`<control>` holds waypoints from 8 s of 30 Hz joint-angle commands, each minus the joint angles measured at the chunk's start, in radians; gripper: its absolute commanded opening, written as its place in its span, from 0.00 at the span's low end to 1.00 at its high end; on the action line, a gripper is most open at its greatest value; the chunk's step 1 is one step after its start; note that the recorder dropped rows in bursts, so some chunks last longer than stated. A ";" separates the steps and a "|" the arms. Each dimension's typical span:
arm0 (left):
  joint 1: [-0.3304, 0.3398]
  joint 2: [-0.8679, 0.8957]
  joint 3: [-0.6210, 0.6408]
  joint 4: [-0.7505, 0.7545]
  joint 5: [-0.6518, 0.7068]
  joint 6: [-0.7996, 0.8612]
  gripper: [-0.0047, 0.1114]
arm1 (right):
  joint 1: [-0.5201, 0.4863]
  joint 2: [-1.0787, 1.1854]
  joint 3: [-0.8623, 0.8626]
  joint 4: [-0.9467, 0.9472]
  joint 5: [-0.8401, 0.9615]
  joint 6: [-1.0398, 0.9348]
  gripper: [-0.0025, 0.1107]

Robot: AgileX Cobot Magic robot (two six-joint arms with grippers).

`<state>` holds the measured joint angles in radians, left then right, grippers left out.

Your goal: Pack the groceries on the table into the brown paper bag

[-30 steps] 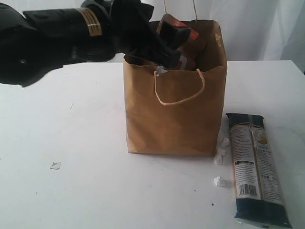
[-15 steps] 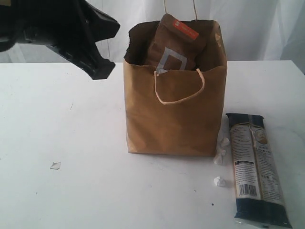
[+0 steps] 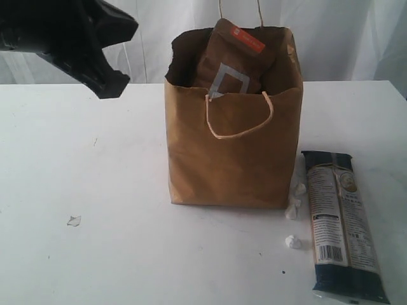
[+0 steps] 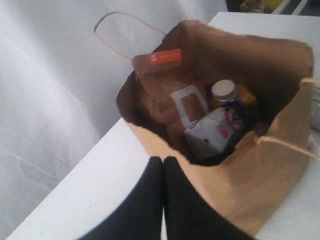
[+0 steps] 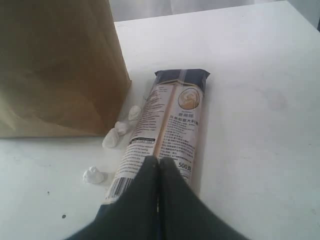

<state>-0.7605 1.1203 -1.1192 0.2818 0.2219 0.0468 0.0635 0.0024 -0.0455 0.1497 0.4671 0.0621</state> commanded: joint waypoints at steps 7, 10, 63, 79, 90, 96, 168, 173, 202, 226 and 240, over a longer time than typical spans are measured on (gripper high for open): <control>0.365 -0.151 0.279 -0.196 -0.286 -0.035 0.04 | -0.005 -0.002 0.009 -0.004 -0.002 0.003 0.02; 0.478 -0.208 0.339 -0.199 -0.331 -0.035 0.04 | -0.005 -0.002 0.009 -0.004 -0.002 0.003 0.02; 0.807 -0.881 1.003 -0.109 -0.004 -0.434 0.04 | -0.005 -0.002 0.009 -0.004 -0.002 0.003 0.02; 0.807 -1.120 1.119 -0.109 0.089 -0.437 0.04 | -0.005 -0.002 0.009 -0.004 -0.002 0.003 0.02; 0.807 -1.120 1.119 -0.109 0.087 -0.437 0.04 | -0.005 -0.002 0.009 -0.009 -0.003 0.005 0.02; 0.807 -1.120 1.119 -0.106 0.169 -0.428 0.04 | -0.005 -0.002 0.009 -0.009 -0.003 0.005 0.02; 0.807 -1.120 1.119 -0.108 0.162 -0.408 0.04 | -0.125 1.635 -1.014 0.398 -0.325 -0.983 0.02; 0.807 -1.120 1.119 -0.108 0.162 -0.408 0.04 | -0.125 1.575 -1.014 0.398 -0.181 -0.936 0.02; 0.807 -1.120 1.119 -0.105 0.162 -0.408 0.04 | -0.032 1.476 -0.889 -0.090 -0.107 -0.226 0.02; 0.807 -1.120 1.119 -0.105 0.162 -0.408 0.04 | 0.035 1.401 -0.521 -0.094 -0.684 -0.188 0.65; 0.807 -1.120 1.119 -0.105 0.162 -0.408 0.04 | 0.058 1.401 -0.750 -0.088 -0.144 -0.119 0.74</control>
<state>0.0444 0.0049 -0.0073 0.1768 0.3453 -0.3608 0.1194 1.4032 -0.7528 0.0587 0.2586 -0.0631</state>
